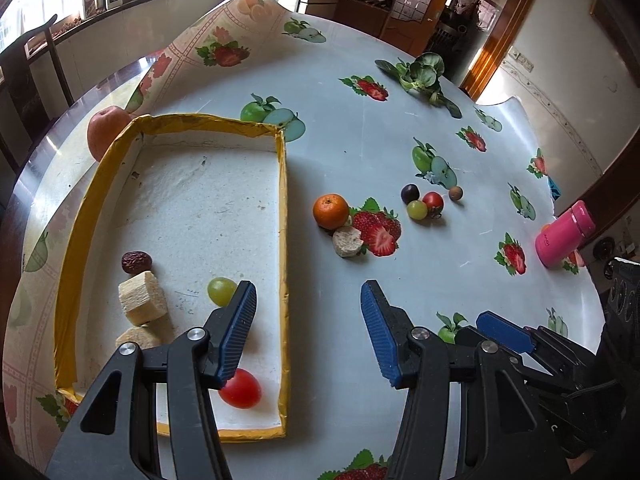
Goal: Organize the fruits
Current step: 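Withdraw both open grippers from the tray, then move the left gripper to the round bread slice while the right approaches the red tomato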
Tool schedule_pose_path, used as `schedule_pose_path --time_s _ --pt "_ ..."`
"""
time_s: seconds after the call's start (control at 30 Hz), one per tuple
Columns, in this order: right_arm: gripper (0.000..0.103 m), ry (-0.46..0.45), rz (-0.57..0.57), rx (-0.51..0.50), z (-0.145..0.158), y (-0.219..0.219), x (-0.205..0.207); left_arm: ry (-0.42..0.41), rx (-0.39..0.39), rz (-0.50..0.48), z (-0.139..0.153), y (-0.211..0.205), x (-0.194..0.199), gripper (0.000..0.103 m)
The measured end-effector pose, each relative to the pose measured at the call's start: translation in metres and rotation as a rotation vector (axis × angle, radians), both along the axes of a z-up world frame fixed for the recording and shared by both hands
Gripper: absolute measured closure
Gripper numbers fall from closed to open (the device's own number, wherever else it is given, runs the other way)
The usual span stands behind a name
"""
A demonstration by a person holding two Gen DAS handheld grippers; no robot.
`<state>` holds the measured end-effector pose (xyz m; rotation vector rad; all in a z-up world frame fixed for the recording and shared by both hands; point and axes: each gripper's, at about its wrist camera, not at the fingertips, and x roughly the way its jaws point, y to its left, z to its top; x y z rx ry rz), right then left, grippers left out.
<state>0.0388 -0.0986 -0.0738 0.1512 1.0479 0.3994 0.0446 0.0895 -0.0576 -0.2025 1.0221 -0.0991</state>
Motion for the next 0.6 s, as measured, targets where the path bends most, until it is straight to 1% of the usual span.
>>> schedule_pose_path --time_s 0.33,0.6 --pt "0.06 0.008 -0.075 0.006 -0.004 -0.041 0.006 0.034 -0.067 -0.042 -0.011 -0.034 0.013 0.05" --pt "0.06 0.021 -0.095 0.009 -0.01 -0.058 0.014 0.057 -0.074 -0.054 -0.021 -0.051 0.024 0.05"
